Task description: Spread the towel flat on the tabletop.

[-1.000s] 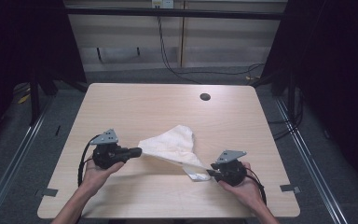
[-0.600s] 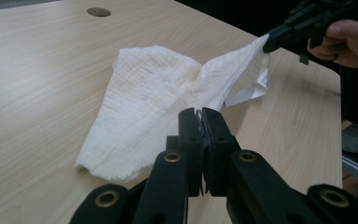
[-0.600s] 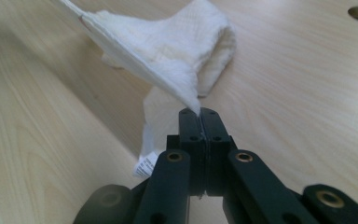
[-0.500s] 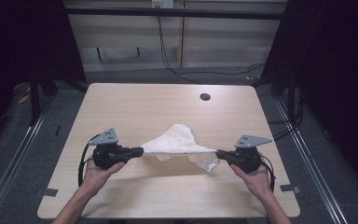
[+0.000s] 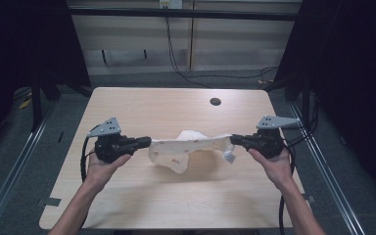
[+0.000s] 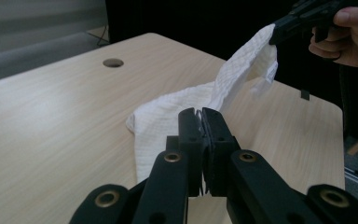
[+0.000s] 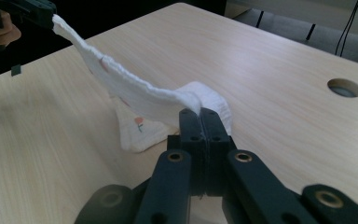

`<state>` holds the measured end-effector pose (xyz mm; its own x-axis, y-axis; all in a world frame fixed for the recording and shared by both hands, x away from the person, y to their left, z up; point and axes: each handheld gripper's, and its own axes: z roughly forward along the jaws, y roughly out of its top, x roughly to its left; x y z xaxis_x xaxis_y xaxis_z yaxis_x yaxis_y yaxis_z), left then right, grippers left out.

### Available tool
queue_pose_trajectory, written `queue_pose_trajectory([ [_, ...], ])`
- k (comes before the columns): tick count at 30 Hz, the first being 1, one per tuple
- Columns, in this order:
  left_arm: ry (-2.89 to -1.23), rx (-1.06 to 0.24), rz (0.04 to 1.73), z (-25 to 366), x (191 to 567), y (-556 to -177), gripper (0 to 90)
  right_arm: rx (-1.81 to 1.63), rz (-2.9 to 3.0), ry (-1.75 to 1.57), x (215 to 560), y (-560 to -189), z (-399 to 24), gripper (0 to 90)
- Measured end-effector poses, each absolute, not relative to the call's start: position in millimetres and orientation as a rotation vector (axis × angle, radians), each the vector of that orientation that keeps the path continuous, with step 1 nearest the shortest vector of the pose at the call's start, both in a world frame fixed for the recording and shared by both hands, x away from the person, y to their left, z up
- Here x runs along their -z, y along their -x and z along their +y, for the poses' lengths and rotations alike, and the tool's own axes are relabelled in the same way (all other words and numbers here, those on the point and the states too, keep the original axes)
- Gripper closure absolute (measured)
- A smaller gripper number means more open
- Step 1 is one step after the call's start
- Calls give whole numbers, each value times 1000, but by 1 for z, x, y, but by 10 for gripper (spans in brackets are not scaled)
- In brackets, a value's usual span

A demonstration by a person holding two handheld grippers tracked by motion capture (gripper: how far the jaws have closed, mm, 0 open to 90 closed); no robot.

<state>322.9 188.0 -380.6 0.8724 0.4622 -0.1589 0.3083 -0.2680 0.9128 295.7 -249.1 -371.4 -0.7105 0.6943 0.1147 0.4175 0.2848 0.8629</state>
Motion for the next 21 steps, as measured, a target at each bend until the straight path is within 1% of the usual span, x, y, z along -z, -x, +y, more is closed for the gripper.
queue_pose_trajectory([
  [4,-1857,-190,576,189,368,-326,880,-1423,2265,-993,359,-300,-252,897],
  [7,-1837,-209,561,188,357,-325,880,-1437,2266,-948,341,-301,-251,897],
  [13,-1834,-220,533,186,347,-322,880,-1468,2255,-909,321,-301,-251,897],
  [15,-1829,-232,523,188,340,-320,880,-1477,2251,-891,310,-299,-251,897],
  [21,-1832,-253,509,192,325,-311,879,-1479,2263,-859,295,-288,-250,897],
])
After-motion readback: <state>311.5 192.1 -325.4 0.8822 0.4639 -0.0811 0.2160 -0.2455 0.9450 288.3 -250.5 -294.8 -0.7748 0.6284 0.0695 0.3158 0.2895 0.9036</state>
